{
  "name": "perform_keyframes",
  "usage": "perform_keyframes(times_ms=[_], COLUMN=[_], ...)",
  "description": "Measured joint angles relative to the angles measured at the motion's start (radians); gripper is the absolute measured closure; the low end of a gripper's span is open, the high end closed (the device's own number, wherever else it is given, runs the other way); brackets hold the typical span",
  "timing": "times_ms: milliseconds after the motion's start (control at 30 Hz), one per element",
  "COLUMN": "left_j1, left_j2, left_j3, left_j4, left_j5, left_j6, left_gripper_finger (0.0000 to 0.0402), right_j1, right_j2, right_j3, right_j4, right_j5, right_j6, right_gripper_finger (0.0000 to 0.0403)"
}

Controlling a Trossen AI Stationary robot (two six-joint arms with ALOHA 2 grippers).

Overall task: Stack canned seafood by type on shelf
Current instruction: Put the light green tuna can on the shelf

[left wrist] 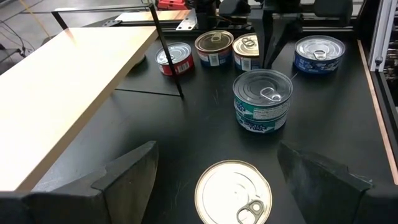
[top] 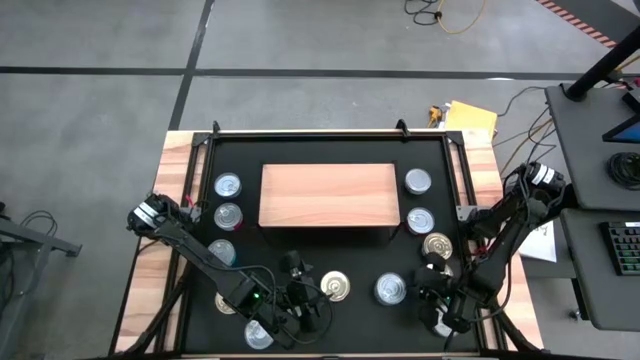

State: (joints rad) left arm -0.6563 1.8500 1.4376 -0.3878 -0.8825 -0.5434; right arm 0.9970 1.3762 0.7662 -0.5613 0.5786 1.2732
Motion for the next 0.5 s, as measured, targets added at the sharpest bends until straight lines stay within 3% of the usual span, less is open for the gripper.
perform_keyframes(times_ms=[333, 500], left_j1=[0.0, 0.0], left_j2=[0.0, 0.0], left_j3=[0.0, 0.0], left_j4=[0.0, 0.0], left_j5=[0.0, 0.0], left_j6=[-0.004, -0.008], left_gripper_finger=[0.0086, 0.0086], right_j1=[0.0, 0.0], right_j2=[-0.02, -0.054], right_j3=[0.005, 0.025], right_j4=[-0.044, -0.081], right_j5=[-0.014, 0.032], right_j6=[-0.014, -0.035], right_gripper_finger=[0.0394, 0.0394])
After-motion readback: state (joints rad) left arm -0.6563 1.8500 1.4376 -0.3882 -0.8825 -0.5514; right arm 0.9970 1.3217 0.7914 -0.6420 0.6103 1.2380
